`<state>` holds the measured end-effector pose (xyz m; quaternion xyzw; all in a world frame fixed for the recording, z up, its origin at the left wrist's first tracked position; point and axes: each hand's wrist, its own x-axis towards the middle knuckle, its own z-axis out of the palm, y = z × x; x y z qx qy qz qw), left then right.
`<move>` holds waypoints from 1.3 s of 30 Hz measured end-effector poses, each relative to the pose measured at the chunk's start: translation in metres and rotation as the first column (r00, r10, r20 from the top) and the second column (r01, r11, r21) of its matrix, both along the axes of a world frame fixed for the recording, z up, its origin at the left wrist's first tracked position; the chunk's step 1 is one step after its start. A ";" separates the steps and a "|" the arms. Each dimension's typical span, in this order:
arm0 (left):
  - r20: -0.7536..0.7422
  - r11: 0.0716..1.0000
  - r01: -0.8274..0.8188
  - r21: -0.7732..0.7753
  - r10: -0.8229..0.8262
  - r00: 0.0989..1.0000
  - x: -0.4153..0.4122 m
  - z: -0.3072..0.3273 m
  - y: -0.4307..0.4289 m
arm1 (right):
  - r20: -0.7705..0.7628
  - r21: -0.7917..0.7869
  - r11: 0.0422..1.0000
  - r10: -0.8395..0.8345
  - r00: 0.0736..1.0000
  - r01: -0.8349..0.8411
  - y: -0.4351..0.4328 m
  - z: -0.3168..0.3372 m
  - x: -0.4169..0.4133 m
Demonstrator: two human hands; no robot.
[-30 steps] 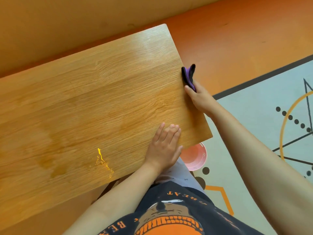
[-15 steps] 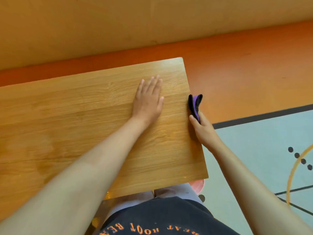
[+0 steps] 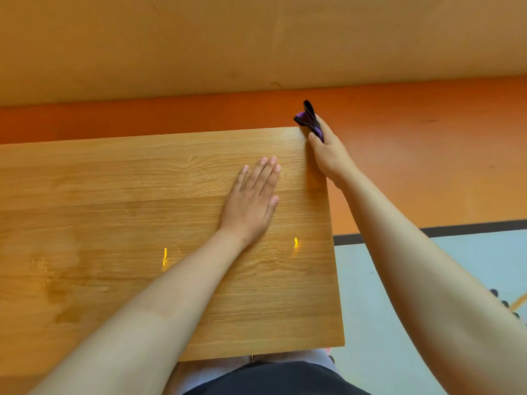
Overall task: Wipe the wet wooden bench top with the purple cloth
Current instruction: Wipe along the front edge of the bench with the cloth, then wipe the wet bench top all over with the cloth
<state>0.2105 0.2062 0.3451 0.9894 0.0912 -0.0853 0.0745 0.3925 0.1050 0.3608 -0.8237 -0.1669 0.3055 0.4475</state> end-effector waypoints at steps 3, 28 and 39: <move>0.002 1.000 -0.007 -0.007 0.007 1.000 -0.001 0.000 0.000 | -0.070 0.041 0.996 -0.075 0.995 0.078 -0.020 -0.006 -0.014; 0.162 0.978 -0.044 -0.202 0.078 0.984 -0.002 0.009 0.007 | 0.096 -0.331 0.915 0.275 0.957 -0.229 0.021 0.022 0.056; 0.067 0.916 -0.396 -0.060 0.400 0.914 -0.060 0.014 0.070 | 0.170 -0.544 0.743 0.553 0.816 -0.390 0.074 0.028 0.013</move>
